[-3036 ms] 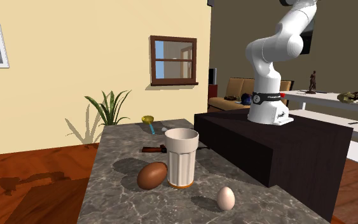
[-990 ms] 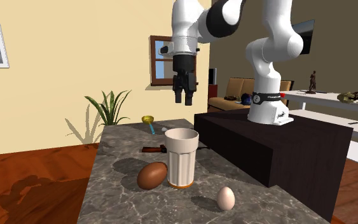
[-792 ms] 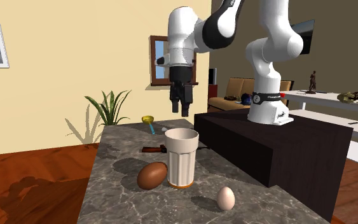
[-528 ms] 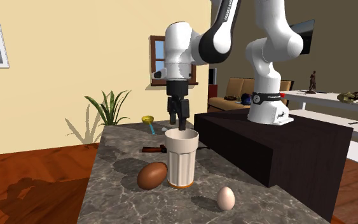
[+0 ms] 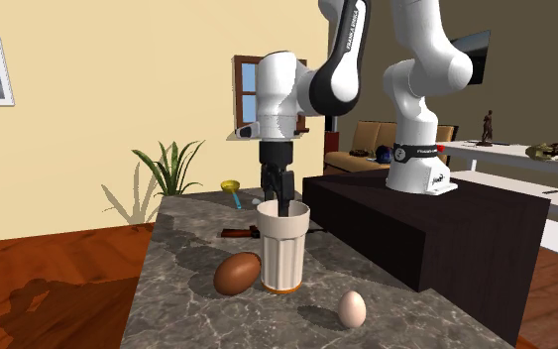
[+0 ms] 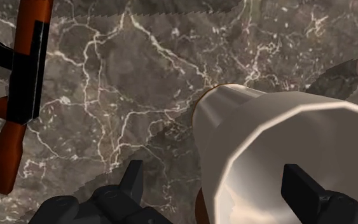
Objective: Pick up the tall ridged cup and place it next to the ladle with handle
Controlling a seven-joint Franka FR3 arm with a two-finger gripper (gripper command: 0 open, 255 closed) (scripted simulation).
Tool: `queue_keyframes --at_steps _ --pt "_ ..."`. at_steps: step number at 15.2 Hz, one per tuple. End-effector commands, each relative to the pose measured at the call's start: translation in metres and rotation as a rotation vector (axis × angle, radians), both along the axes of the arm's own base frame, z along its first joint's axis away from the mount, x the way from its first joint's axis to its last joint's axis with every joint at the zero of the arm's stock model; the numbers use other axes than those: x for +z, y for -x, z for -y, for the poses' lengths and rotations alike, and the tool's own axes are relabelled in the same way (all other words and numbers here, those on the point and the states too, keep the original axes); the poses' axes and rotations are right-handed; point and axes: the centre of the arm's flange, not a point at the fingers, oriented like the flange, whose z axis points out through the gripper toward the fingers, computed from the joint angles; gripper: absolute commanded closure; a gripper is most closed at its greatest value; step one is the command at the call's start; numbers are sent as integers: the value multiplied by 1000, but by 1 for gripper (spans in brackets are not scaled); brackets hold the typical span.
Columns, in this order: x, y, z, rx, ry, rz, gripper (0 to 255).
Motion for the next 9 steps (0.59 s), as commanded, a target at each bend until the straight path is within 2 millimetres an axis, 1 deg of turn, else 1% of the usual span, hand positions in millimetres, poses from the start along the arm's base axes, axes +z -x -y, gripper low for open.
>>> queue_keyframes --at_steps 1,6,7,9 --pt "-1 0 0 0 0 0 0" --pt "-1 0 0 0 0 0 0" --pt "-1 0 0 0 0 0 255" --pt "-1 0 0 0 0 0 255"
